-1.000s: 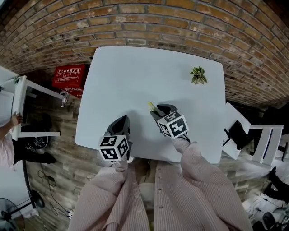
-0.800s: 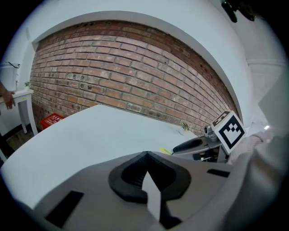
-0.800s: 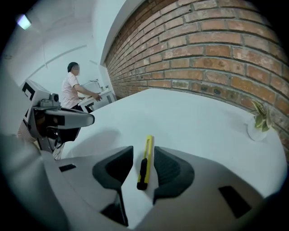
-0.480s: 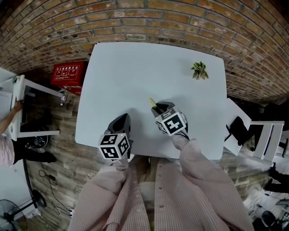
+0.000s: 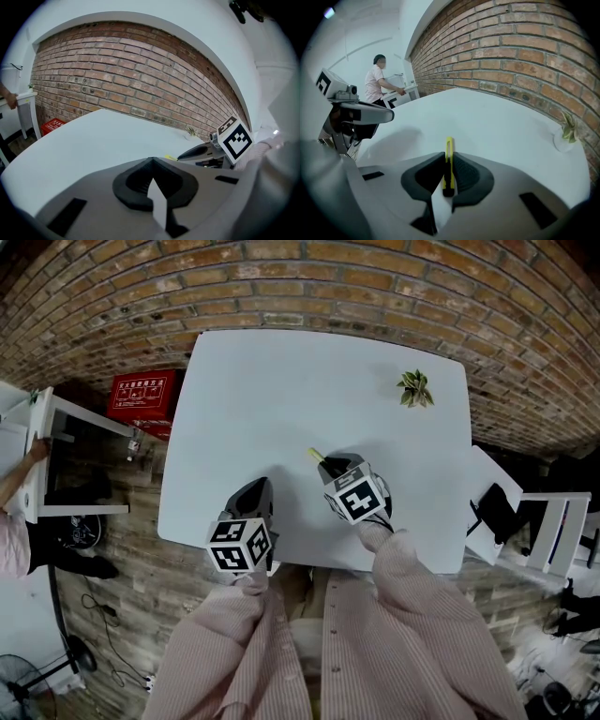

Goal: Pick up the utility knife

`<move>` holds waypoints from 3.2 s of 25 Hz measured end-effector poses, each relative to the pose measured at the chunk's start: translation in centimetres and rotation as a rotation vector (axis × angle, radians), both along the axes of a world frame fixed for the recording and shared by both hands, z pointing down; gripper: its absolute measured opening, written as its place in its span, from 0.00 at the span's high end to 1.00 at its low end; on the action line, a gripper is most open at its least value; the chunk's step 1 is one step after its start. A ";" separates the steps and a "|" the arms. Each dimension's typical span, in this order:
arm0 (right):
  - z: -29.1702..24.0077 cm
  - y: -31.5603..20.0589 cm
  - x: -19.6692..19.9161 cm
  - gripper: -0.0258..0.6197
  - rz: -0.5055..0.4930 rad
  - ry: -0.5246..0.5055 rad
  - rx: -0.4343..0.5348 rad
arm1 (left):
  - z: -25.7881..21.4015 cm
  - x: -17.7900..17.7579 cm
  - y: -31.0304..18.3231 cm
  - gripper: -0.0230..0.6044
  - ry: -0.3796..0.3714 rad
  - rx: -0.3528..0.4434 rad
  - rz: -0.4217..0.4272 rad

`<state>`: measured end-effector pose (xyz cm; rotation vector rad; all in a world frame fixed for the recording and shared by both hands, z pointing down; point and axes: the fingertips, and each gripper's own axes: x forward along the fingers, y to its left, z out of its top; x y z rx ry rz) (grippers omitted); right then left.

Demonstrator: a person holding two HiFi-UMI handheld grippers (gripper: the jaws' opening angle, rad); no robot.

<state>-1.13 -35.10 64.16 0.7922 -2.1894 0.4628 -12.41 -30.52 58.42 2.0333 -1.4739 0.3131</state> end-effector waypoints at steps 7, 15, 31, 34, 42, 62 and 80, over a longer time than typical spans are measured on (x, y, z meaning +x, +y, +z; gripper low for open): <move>-0.9 -0.2 0.3 0.88 0.035 -0.038 0.008 | -0.7 0.1 -0.1 0.98 -0.003 0.018 0.006; -3.3 -0.2 0.5 0.88 0.065 -0.143 0.045 | -2.6 0.5 -0.5 0.98 -0.010 0.084 0.032; -9.4 0.8 1.7 0.88 0.155 -0.430 0.145 | -6.9 0.5 -1.0 0.98 -0.020 0.222 0.056; -10.8 1.0 1.9 0.88 0.172 -0.478 0.173 | -7.8 0.5 -0.9 0.98 -0.018 0.254 0.057; -14.8 1.3 2.7 0.88 0.214 -0.595 0.234 | -10.7 0.7 -1.2 0.98 -0.006 0.339 0.058; -24.1 0.8 6.8 0.88 0.312 -0.763 0.456 | -17.4 0.2 -2.3 0.98 -0.026 0.495 0.066; -30.2 1.6 11.0 0.88 0.360 -0.763 0.631 | -22.2 -1.0 -2.2 0.98 -0.074 0.579 0.086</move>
